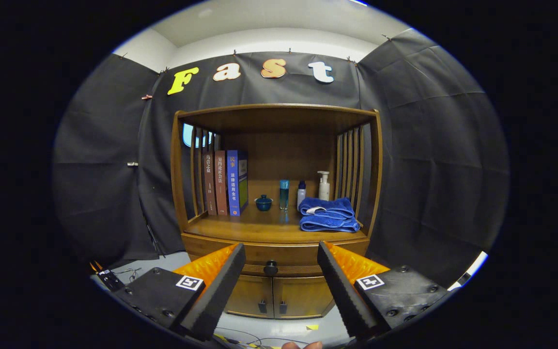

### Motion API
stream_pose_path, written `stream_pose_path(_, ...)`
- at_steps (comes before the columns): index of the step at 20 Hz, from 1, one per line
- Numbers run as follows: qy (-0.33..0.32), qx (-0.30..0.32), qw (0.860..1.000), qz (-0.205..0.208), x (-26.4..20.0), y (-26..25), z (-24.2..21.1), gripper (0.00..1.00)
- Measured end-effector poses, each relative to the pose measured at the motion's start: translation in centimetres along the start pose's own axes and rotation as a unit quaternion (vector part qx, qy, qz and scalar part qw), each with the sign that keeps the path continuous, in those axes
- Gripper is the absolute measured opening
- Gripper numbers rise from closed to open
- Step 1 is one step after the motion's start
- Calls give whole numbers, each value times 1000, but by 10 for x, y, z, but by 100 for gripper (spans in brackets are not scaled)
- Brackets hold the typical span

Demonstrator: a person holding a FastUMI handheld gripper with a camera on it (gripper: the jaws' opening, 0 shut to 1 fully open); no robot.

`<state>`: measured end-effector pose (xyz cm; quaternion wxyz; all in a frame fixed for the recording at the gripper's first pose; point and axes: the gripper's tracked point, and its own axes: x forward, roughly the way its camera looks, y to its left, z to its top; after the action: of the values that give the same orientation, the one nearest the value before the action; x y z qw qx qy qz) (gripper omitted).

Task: Pull open the drawer, take out the items inside it, and place them on the countertop above the cabinet.

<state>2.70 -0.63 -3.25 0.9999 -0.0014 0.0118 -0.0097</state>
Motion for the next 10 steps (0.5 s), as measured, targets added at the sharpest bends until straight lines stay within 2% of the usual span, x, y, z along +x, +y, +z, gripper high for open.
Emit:
stream_pose_path(5,-8,6,1000,2,38,9,-24,99)
stream_pose_path(10,1,13,1000,8,84,23,-76,99)
